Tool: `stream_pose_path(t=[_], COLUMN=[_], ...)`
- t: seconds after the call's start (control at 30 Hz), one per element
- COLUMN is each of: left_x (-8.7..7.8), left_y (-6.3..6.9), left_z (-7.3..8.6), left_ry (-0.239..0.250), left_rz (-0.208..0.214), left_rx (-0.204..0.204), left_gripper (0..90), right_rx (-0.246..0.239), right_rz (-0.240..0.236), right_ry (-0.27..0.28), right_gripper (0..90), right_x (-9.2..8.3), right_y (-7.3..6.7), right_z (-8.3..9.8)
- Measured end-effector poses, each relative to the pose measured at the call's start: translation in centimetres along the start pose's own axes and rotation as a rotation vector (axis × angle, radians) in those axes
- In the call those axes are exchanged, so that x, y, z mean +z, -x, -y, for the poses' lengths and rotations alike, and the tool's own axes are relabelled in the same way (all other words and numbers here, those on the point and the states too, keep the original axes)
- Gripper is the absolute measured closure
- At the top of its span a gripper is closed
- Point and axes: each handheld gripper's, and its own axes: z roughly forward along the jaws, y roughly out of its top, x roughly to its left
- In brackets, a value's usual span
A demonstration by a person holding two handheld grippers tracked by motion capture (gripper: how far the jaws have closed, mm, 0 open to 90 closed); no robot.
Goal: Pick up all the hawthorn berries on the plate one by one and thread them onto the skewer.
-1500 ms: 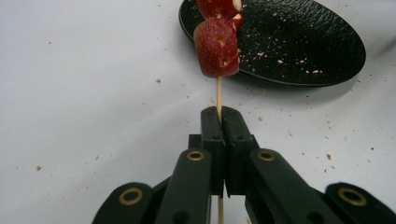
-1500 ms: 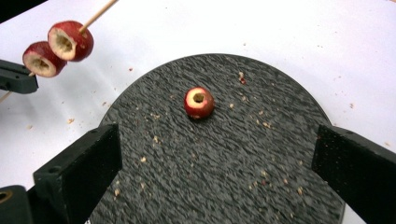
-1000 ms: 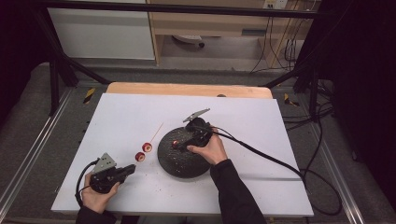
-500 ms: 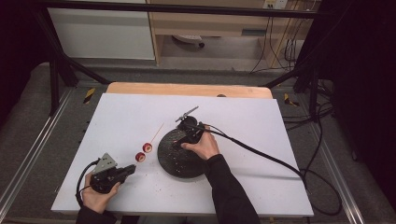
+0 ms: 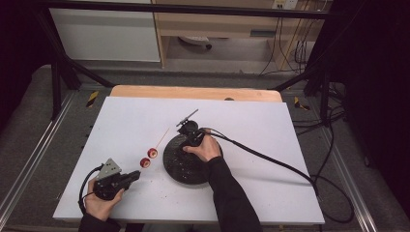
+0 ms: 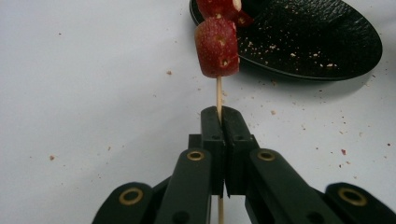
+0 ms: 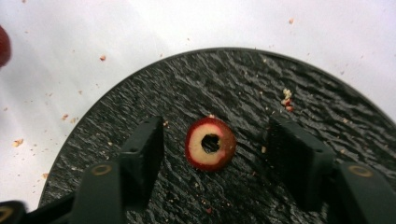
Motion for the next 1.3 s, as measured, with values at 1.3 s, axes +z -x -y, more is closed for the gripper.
stream_pose_path(t=[1.3], left_x=[0.1], left_y=[0.7], left_z=[-0.1], left_ry=[0.003], left_rz=[0.006], left_rx=[0.015], left_gripper=[88.2], right_rx=[0.098], right_rz=[-0.035], right_ry=[0.060], right_gripper=[62.7], right_x=[-3.4], right_y=[-0.1], right_z=[1.2])
